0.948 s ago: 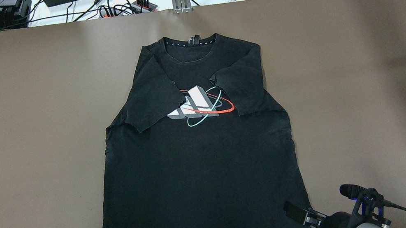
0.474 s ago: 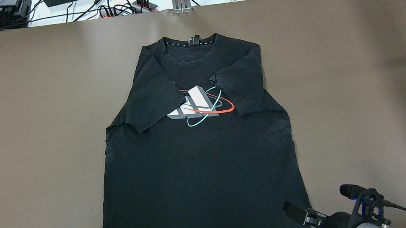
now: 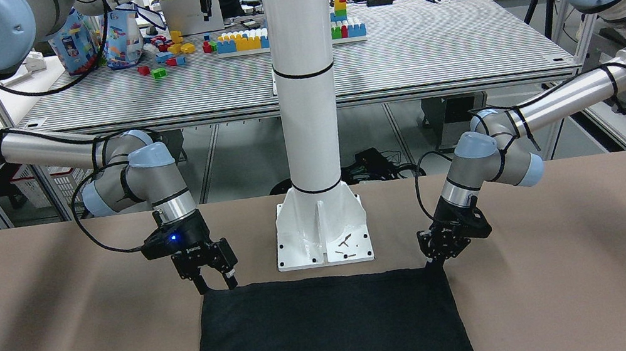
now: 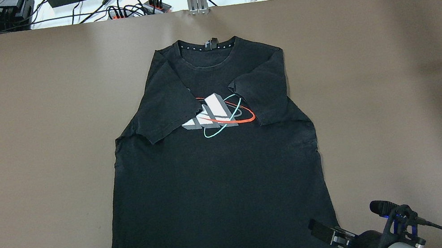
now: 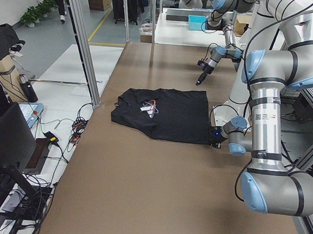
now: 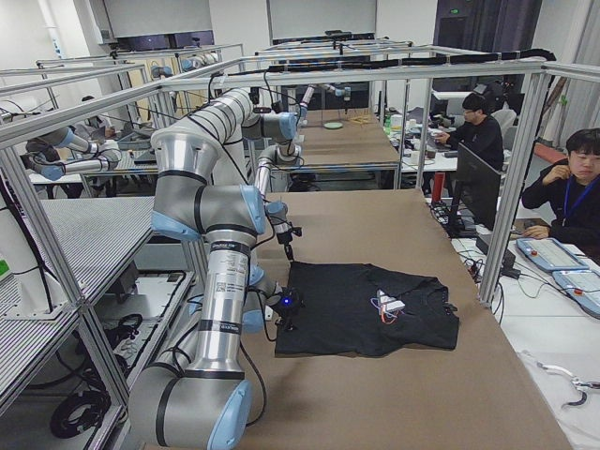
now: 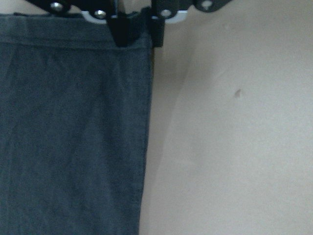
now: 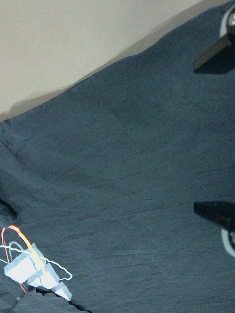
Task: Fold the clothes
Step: 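Grasp the hem corners nearest the robot with both grippers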
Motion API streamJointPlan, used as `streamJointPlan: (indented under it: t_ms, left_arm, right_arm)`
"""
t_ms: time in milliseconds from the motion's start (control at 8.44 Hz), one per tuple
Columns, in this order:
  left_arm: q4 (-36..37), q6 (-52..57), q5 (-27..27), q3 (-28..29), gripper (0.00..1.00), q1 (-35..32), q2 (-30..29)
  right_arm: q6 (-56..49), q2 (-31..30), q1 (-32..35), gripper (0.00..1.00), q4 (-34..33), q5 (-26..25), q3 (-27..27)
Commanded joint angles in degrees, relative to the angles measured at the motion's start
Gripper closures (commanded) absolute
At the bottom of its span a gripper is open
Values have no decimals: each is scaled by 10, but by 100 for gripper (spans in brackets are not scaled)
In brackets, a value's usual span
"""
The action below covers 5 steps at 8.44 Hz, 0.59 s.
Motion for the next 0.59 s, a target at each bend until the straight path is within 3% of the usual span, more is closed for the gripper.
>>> streamJointPlan:
  t_ms: [0,118,474]
  left_arm:
    - [0,0,0,-3,89,0,8]
    - [0,0,-1,-10,100,0,8]
    - [0,0,1,-10,100,1,6]
  right_arm:
    - [0,0,0,8,0,0,0]
    - [0,0,0,8,0,-1,-1]
    - [0,-3,0,8,-5,2,-3]
